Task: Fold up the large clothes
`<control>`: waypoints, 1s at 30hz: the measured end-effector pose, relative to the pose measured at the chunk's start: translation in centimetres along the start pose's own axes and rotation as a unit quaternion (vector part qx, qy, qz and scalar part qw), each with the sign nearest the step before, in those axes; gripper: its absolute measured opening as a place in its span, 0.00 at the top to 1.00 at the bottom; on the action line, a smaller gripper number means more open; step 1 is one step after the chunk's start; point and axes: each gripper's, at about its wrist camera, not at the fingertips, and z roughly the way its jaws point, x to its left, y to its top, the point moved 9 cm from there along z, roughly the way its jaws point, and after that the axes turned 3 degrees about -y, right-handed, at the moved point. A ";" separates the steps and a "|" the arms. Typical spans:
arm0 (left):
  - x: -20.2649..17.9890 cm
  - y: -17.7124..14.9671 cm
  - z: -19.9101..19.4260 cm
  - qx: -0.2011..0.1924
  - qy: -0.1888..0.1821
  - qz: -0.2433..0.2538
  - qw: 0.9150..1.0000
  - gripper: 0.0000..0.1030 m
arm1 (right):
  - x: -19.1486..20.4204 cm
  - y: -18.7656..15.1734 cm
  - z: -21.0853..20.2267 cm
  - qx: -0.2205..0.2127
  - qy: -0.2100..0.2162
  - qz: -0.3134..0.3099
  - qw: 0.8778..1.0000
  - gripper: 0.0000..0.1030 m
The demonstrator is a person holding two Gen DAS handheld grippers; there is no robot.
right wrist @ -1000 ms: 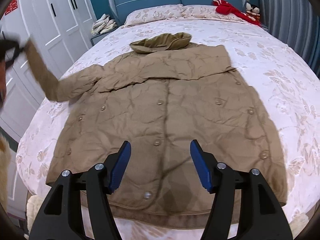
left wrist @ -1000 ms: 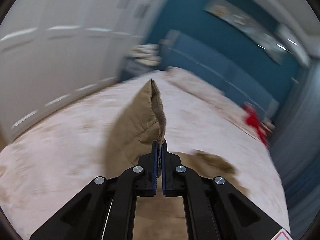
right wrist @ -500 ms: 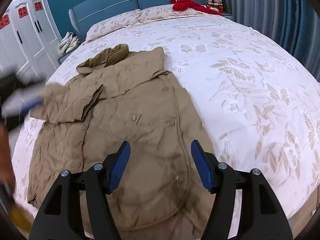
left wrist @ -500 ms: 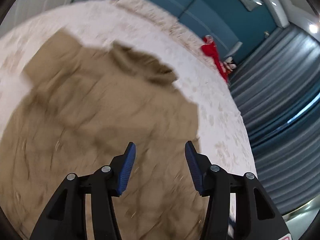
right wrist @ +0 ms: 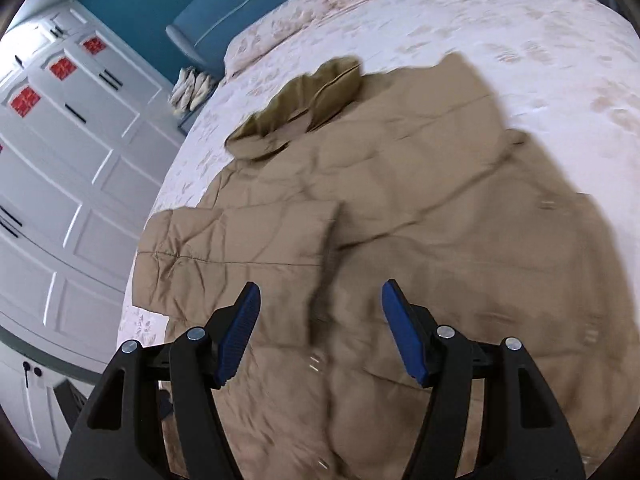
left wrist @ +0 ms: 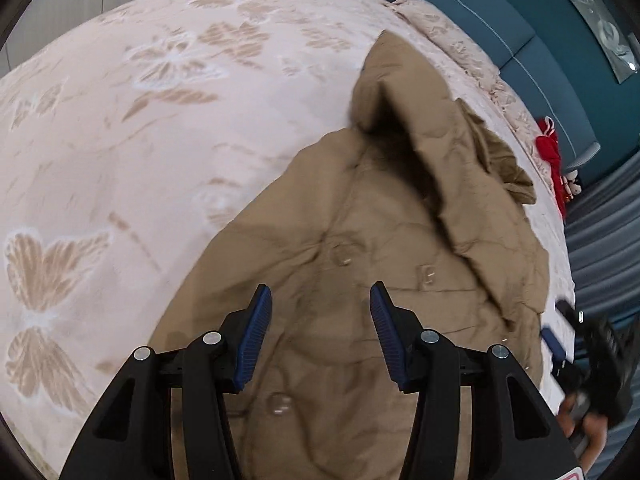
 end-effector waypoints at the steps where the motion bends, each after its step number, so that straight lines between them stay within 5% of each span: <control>1: 0.1 -0.1 0.2 0.000 0.000 0.005 1.000 0.52 | 0.9 -0.1 1.2 0.009 -0.002 -0.007 1.000 0.41; 3: 0.0 -0.2 0.4 -0.001 0.005 0.018 1.000 0.52 | 1.6 -0.3 2.6 0.019 -0.007 -0.014 1.000 0.41; 5: 0.0 -0.2 0.7 -0.002 0.011 0.028 1.000 0.52 | 2.2 -0.6 4.1 0.033 -0.011 -0.024 0.999 0.52; 6: 0.1 -0.2 0.9 0.000 0.013 0.031 0.999 0.52 | 2.3 -0.7 4.5 0.036 -0.019 -0.030 0.999 0.70; 7: 0.1 -0.2 1.0 0.000 0.014 0.033 0.999 0.52 | 2.4 -0.6 4.8 0.036 -0.031 -0.043 0.998 0.99; 11: 0.0 0.8 0.6 -0.006 0.014 0.030 0.999 0.53 | 3.2 3.3 1.6 -0.024 -0.034 -0.086 0.995 1.00; 17: -4.2 6.1 0.9 -0.032 -0.013 0.045 0.998 0.53 | 1.5 12.2 -5.4 -0.142 -0.123 -0.158 0.969 1.00; 23: -10.2 12.0 3.4 -0.051 -0.053 0.036 0.997 0.53 | -4.2 13.5 -2.5 -0.106 -0.169 -0.148 0.969 1.00; 30: -11.5 15.8 9.4 -0.045 0.014 0.040 0.998 0.55 | -9.0 10.9 2.6 -0.054 -0.182 -0.123 0.974 1.00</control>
